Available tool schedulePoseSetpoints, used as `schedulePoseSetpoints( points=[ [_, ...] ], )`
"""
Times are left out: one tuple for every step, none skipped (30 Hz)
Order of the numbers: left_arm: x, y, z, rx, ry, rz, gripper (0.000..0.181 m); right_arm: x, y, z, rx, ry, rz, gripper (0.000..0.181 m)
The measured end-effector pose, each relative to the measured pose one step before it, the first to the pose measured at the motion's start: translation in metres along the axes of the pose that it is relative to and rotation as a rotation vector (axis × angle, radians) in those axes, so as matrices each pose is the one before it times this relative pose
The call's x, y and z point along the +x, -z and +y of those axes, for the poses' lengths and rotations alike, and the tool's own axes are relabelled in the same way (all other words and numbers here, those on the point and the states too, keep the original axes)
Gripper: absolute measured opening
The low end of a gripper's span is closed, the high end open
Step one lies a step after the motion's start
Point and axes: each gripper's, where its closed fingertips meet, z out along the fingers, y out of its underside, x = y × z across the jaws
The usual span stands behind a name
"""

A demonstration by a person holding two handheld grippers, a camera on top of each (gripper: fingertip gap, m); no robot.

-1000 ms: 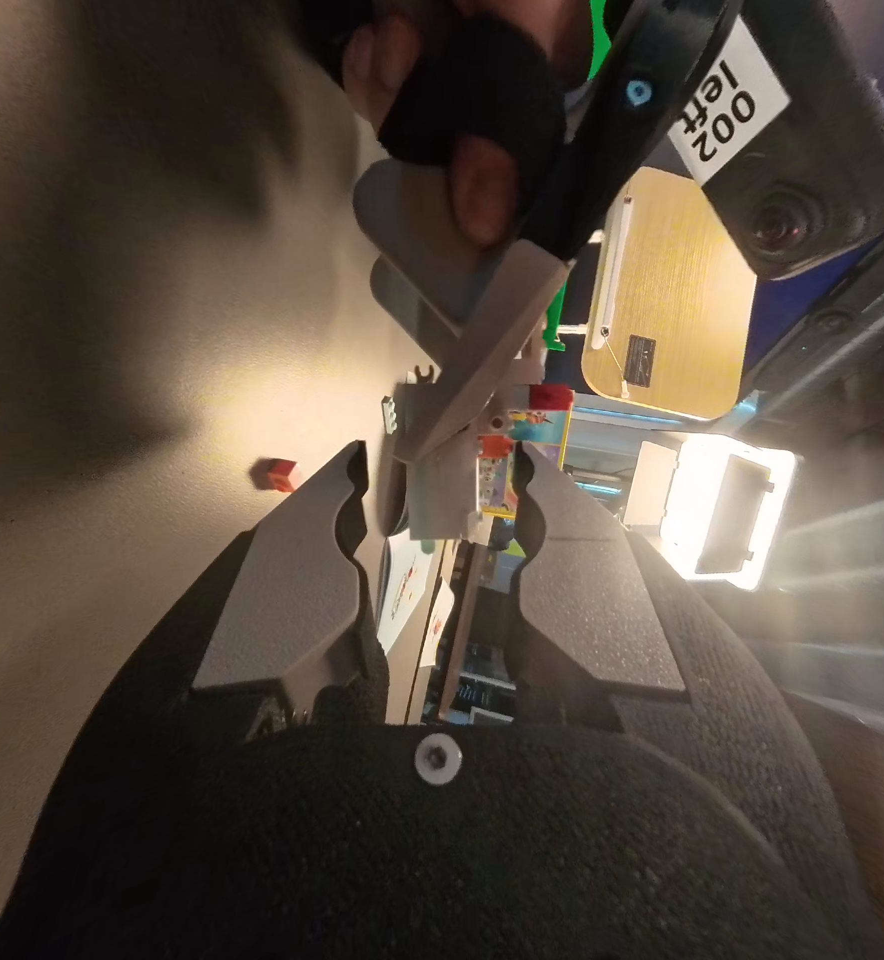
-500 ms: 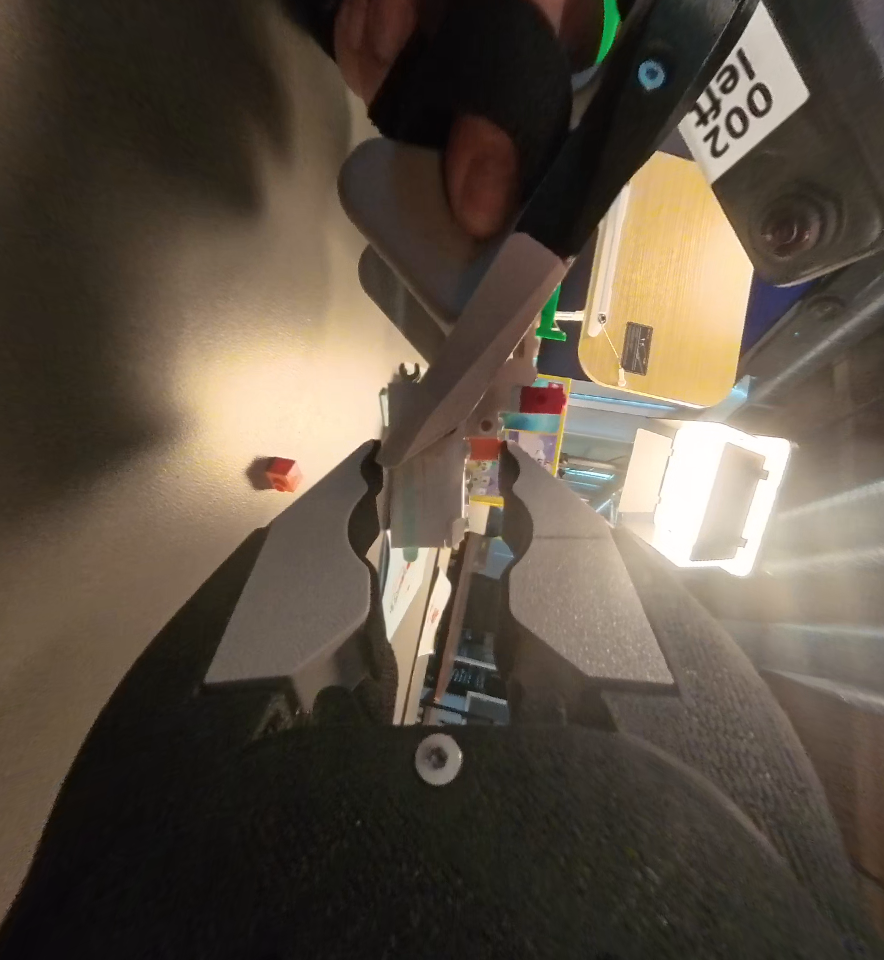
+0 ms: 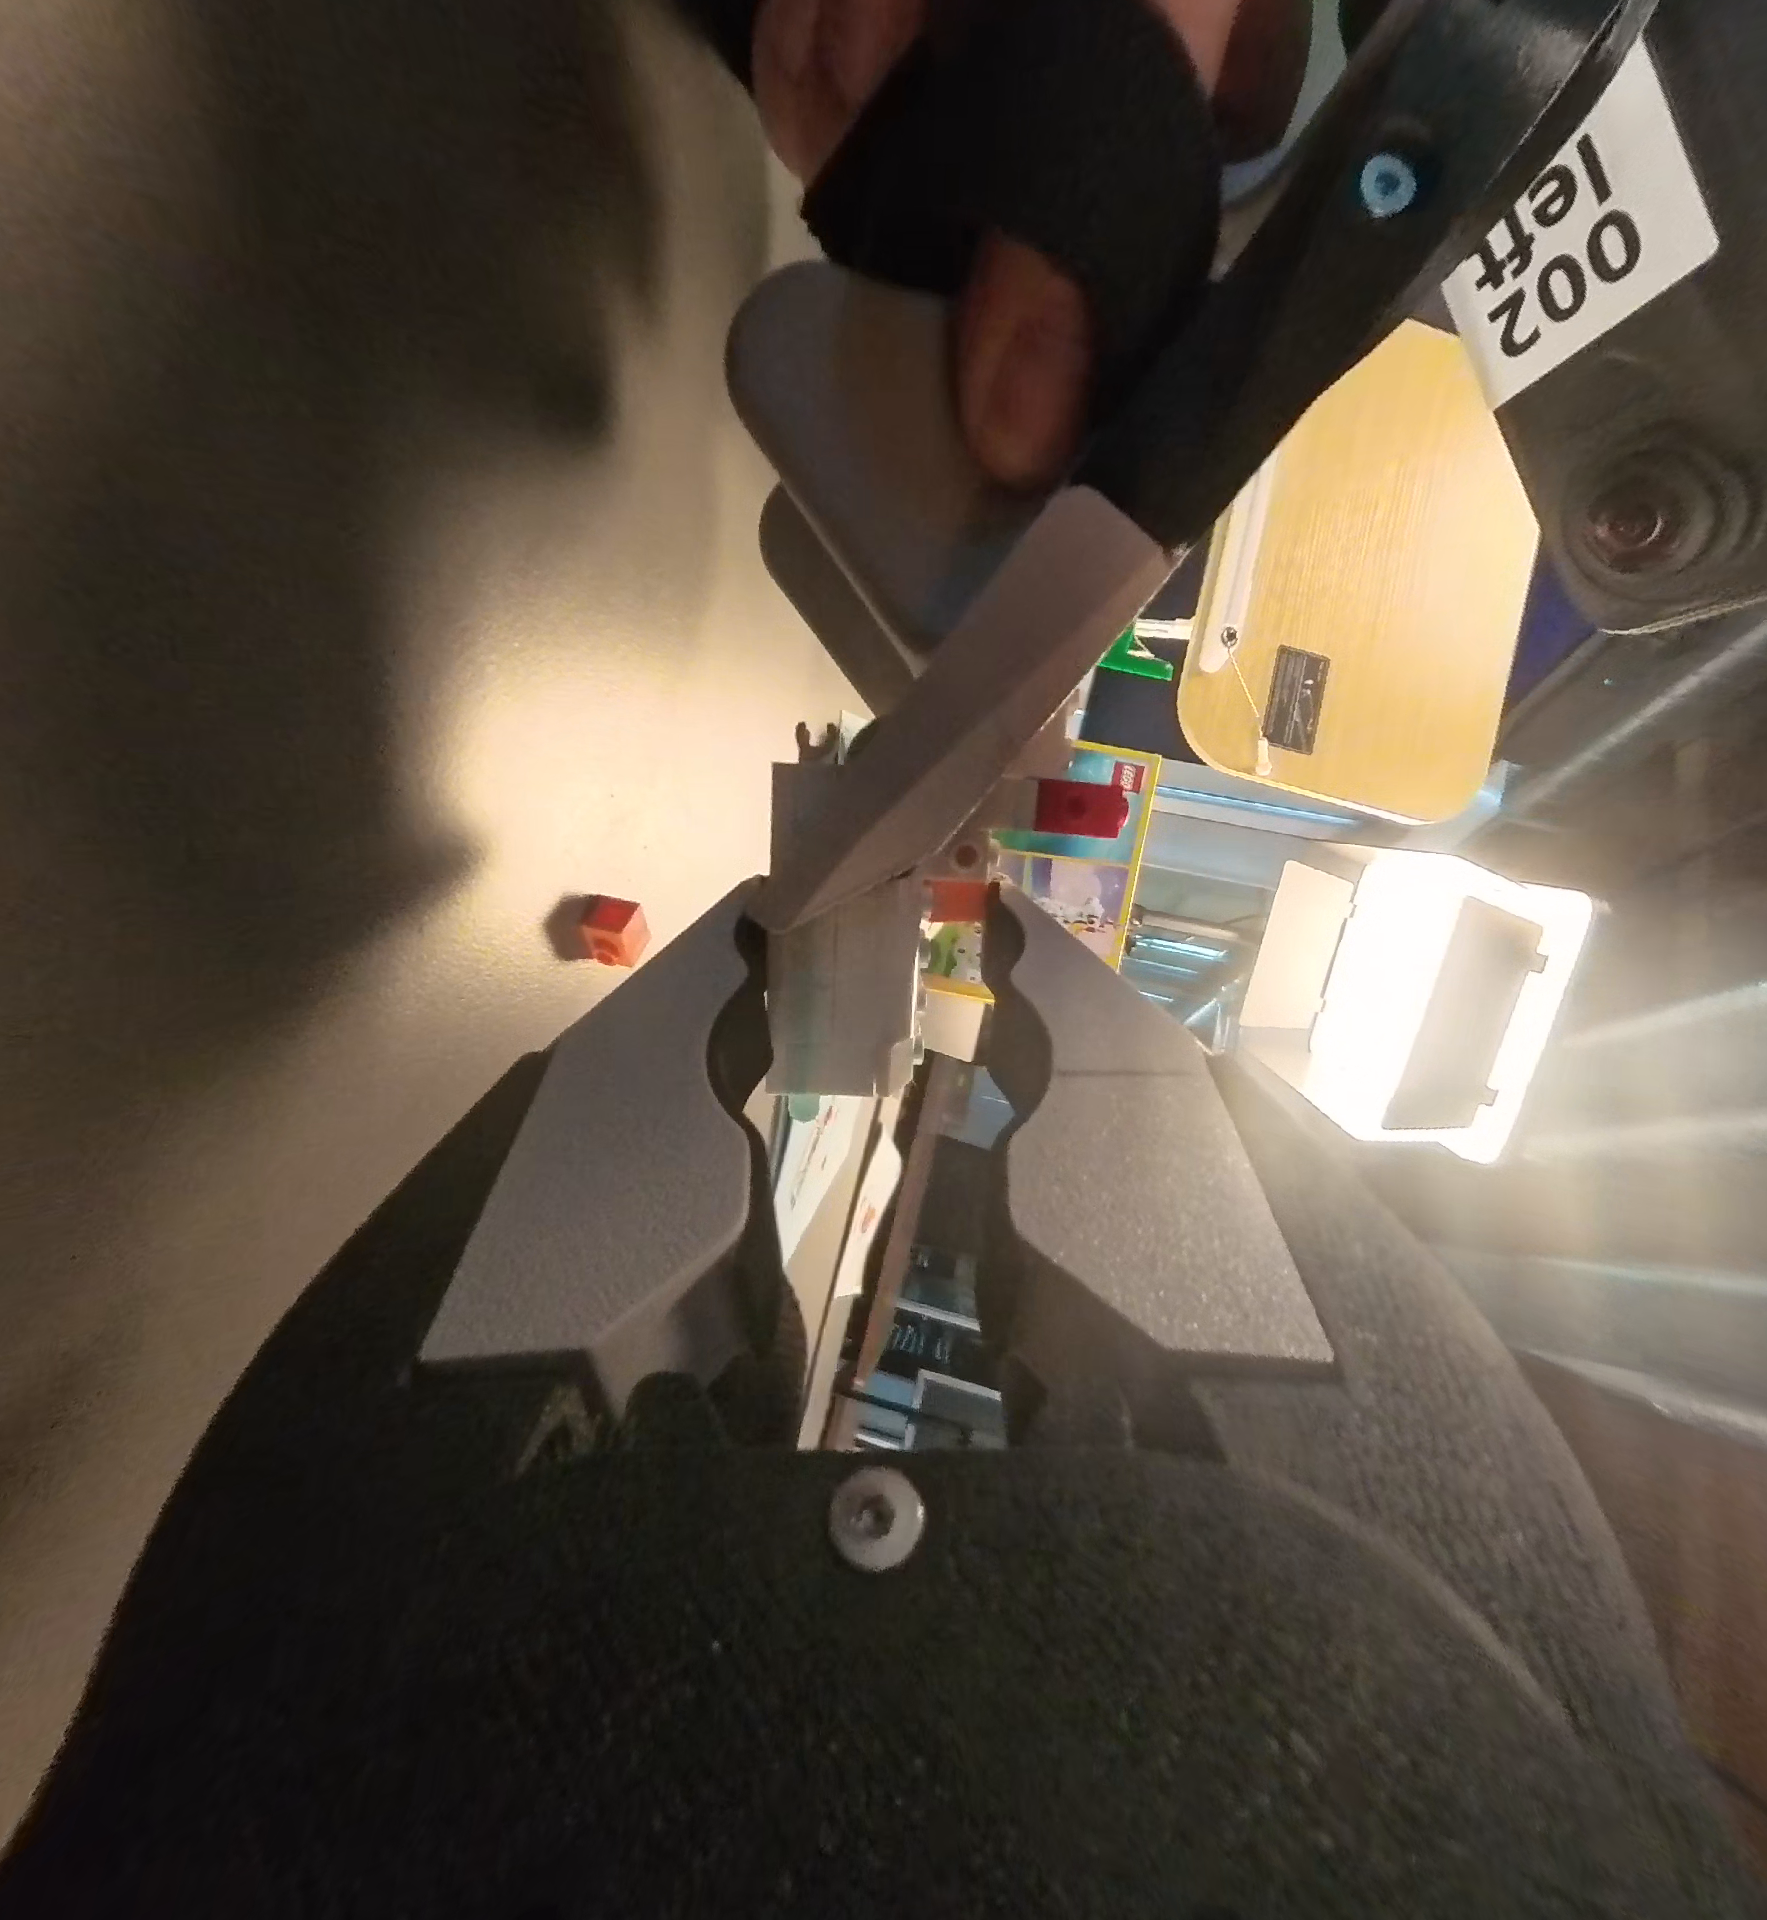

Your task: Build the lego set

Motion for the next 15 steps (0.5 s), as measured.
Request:
schedulePoseSetpoints(
  points=[
    [-0.00021, 0.00059, -0.00103, 0.0084, 0.0083, 0.0041, 0.034, 0.00099, -0.00028, 0.00049, -0.0006, 0.0034, 0.0139, 0.039],
    [-0.00002, 0.00098, -0.00131, 0.0111, 0.0164, 0.0097, 0.034, 0.00133, 0.00002, 0.00024, 0.0015, 0.0167, 0.0215, 0.04],
    [0.0003, 0.0012, -0.00144, 0.0128, 0.0216, 0.0153, 0.034, 0.0012, 0.00018, -0.00089, 0.0033, 0.0241, 0.0226, 0.04],
    [0.00053, 0.00121, -0.00124, 0.0116, 0.0203, 0.0161, 0.034, 0.00119, 0.0002, -0.00057, 0.0026, 0.0166, 0.0167, 0.04],
    [0.00028, 0.00061, -0.00042, 0.0051, 0.0077, 0.0064, 0.034, 0.00055, 0.00033, -0.00053, 0.002, -0.0043, 0.0027, 0.041],
    [-0.00029, -0.0002, 0.00069, -0.0049, -0.003, -0.0048, 0.034, -0.00063, 0.00009, -0.00023, 0.0019, -0.0194, -0.0128, 0.04],
    [-0.00061, -0.00079, 0.00097, -0.0077, -0.0065, -0.0096, 0.034, -0.00117, -0.00025, 0.00007, 0.0022, -0.0141, -0.0143, 0.039],
    [-0.00031, -0.0005, 0.0004, -0.0034, -0.007, -0.0078, 0.034, -0.00033, -0.00029, -0.00009, 0.0026, 0.0037, -0.0027, 0.039],
    [0.00012, -0.00001, 0.00005, -0.0001, -0.0037, -0.0025, 0.034, 0.00011, -0.00012, -0.00001, 0.0011, 0.009, 0.0029, 0.039],
    [0.00017, -0.00002, 0.0001, -0.0008, -0.0004, 0.0009, 0.034, -0.00019, -0.00017, 0.00044, -0.0006, -0.0004, -0.0005, 0.039],
    [0.00014, -0.00003, -0.00005, 0.0004, 0.0017, 0.0023, 0.034, -0.0004, -0.00023, 0.00053, -0.0005, -0.0048, -0.0019, 0.038],
    [-0.0002, -0.00011, 0.00008, -0.0006, 0.0021, 0.0008, 0.034, -0.00041, -0.00013, 0.00021, -0.0011, -0.0033, -0.0016, 0.038],
    [-0.00023, -0.00027, 0.00046, -0.0036, 0.0013, -0.0014, 0.034, -0.00056, -0.00017, 0.00008, -0.0038, 0.0015, -0.0013, 0.038],
    [-0.00036, -0.00024, 0.00027, -0.0026, -0.0012, -0.0039, 0.034, -0.00042, 0.00003, -0.0004, -0.0056, 0.006, 0.0006, 0.038],
    [-0.00023, -0.00045, 0.00049, -0.0034, -0.0045, -0.0056, 0.034, -0.00021, -0.00016, -0.00027, -0.006, 0.0037, 0.0, 0.038]
  ],
)
